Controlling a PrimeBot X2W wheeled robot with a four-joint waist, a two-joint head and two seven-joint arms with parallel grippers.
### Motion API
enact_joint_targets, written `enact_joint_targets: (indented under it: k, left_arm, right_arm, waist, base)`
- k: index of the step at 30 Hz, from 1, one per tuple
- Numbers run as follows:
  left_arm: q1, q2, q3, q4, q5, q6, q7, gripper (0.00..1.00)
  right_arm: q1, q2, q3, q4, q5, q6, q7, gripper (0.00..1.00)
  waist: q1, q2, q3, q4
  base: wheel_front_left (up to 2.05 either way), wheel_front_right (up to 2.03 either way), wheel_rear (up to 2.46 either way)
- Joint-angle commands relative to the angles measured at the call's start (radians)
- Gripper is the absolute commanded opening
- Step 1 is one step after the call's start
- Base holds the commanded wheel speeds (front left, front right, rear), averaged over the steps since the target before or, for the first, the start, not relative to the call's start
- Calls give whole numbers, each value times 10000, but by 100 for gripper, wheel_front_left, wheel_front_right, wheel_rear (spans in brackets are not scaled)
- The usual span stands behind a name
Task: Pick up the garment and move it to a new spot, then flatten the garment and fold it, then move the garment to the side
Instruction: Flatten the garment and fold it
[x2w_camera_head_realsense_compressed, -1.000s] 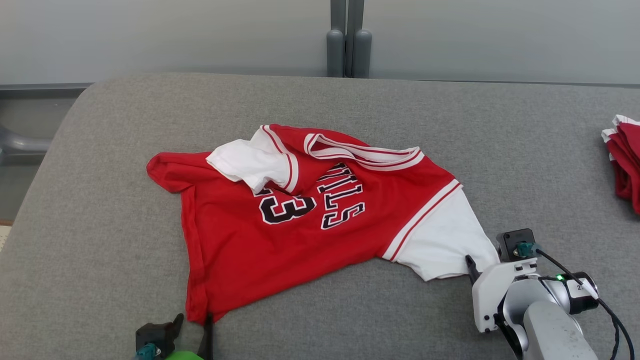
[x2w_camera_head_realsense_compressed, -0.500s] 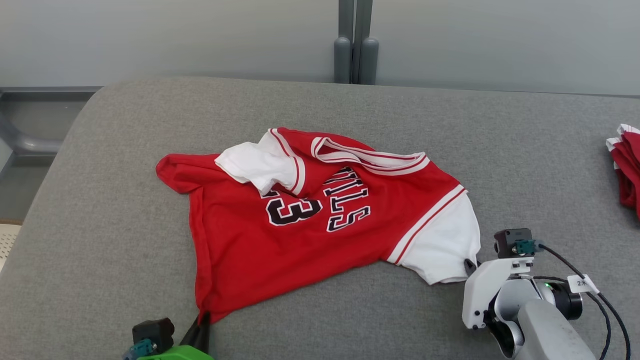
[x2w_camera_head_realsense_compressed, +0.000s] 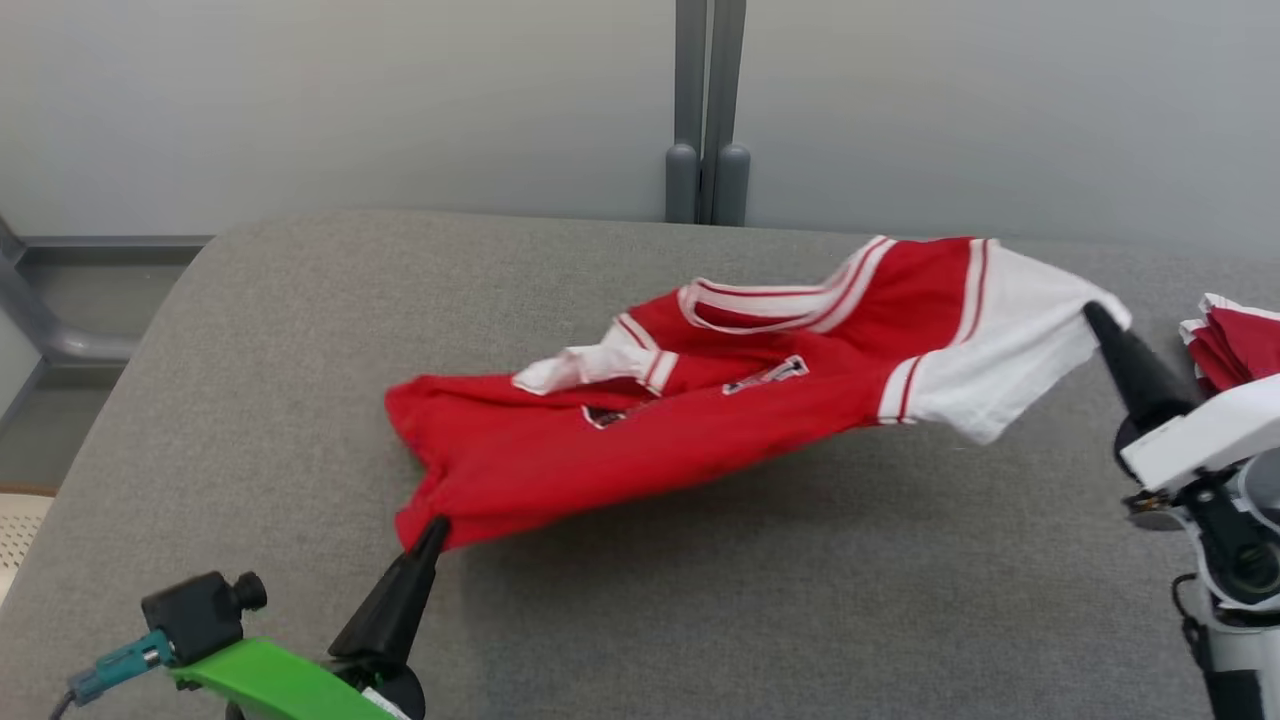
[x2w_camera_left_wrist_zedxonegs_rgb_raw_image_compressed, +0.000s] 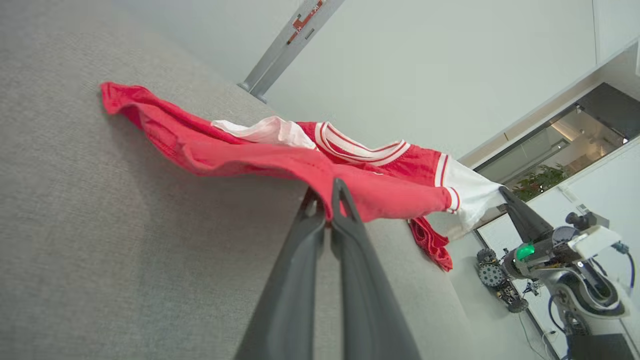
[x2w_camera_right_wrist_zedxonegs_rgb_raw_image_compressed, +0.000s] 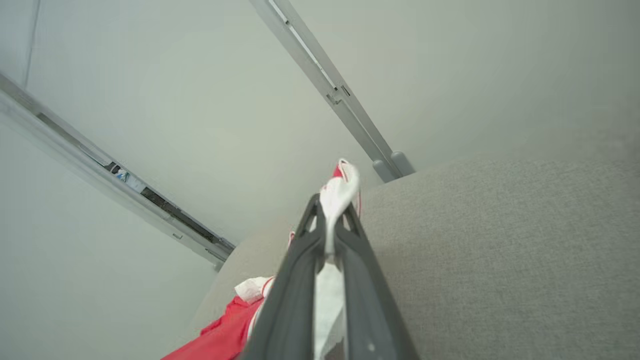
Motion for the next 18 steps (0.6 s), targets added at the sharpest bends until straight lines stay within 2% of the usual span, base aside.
enact_joint_targets:
  k: [1,5,11,14,18]
  left_arm:
    - [232,150,25,-697,-437,-33,247,0]
    - [594,532,75,-2927,-1582,59,1135,0]
    - [536,834,5,-5264,-2625,744,2141,0]
    - [221,964,109,-5950,-2841,1168,2473,0]
    - [-683,1055,266,-6095,-3065,1700,2881,0]
  right_arm:
    - [163,-59,-248,-539,294,2,225,0]
    - [119,-176,-1341,-2322,1070,2,1056,0]
    - [-610,-27,-2698,-4100,1338,2,2396,0]
    - [-1093,104,-3118,-4473,1089,2,3066,0]
    - [-1861,258,-3412,-4297,353,2,3751,0]
  waist:
    - [0,0,-211,-114]
    - [0,0,-350,-235]
    - [0,0,-319,-461]
    - [0,0,-167,-590]
    - [0,0,214,-735]
  base:
    - [0,0,0]
    - [0,0,0]
    - [0,0,0]
    - [0,0,0]
    - [0,0,0]
